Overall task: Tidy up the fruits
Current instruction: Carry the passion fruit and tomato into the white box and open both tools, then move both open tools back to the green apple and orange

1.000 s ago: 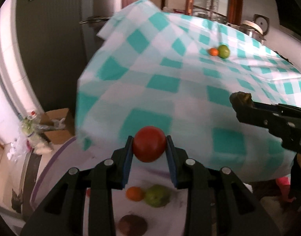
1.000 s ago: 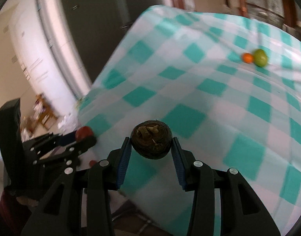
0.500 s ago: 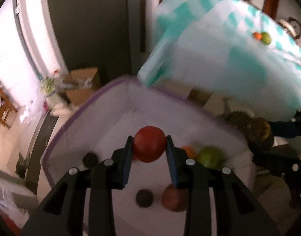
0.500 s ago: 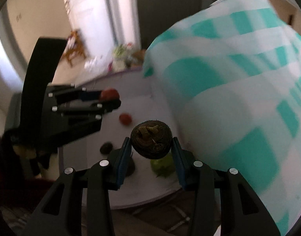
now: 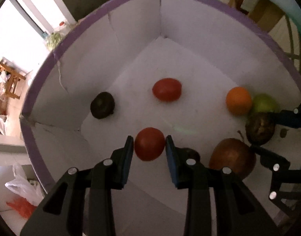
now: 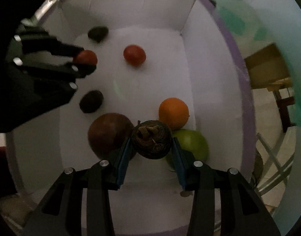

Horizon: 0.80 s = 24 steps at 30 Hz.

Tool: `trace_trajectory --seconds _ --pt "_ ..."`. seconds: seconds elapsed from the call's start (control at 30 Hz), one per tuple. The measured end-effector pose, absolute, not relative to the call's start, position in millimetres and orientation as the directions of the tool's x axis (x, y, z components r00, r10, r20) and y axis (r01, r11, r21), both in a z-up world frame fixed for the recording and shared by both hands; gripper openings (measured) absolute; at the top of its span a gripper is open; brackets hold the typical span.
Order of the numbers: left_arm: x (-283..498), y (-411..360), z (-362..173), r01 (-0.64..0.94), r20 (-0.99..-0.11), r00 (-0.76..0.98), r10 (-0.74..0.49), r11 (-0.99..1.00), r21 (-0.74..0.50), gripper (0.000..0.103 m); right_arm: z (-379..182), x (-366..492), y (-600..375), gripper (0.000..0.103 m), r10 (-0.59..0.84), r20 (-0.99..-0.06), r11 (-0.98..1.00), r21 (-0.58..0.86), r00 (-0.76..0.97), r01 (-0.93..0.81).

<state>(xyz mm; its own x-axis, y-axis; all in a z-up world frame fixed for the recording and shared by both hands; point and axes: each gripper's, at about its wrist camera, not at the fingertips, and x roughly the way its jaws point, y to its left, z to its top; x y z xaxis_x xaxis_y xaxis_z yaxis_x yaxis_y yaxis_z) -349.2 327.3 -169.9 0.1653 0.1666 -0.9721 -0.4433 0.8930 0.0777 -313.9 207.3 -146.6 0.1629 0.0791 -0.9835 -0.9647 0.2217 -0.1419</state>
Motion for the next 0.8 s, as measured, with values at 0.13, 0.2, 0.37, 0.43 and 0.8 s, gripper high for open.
trace_trajectory --seconds 0.13,0.2,0.37,0.43,0.8 --pt "-350 327 -171 -0.444 -0.973 0.155 0.169 0.892 0.084 0.045 -152 -312 204 0.042 0.068 -0.985 0.234 -0.137 0.157 -0.963" --pt "-350 329 -171 -0.444 -0.973 0.159 0.167 0.892 0.08 0.056 -152 -314 201 0.042 0.068 -0.985 0.23 -0.139 0.159 -0.963" --pt "-349 328 -166 -0.451 -0.965 0.174 0.195 0.887 0.098 0.08 -135 -317 194 0.06 0.116 -0.977 0.233 -0.15 0.181 -0.961" --pt "-348 325 -163 -0.445 -0.963 0.165 0.213 0.887 0.12 0.08 -119 -320 187 0.061 0.165 -0.971 0.233 -0.134 0.175 -0.963" --pt "-333 290 -52 -0.414 -0.836 0.406 0.37 0.89 0.193 0.084 39 -306 90 0.079 0.609 -0.75 0.316 -0.071 0.259 -0.946"
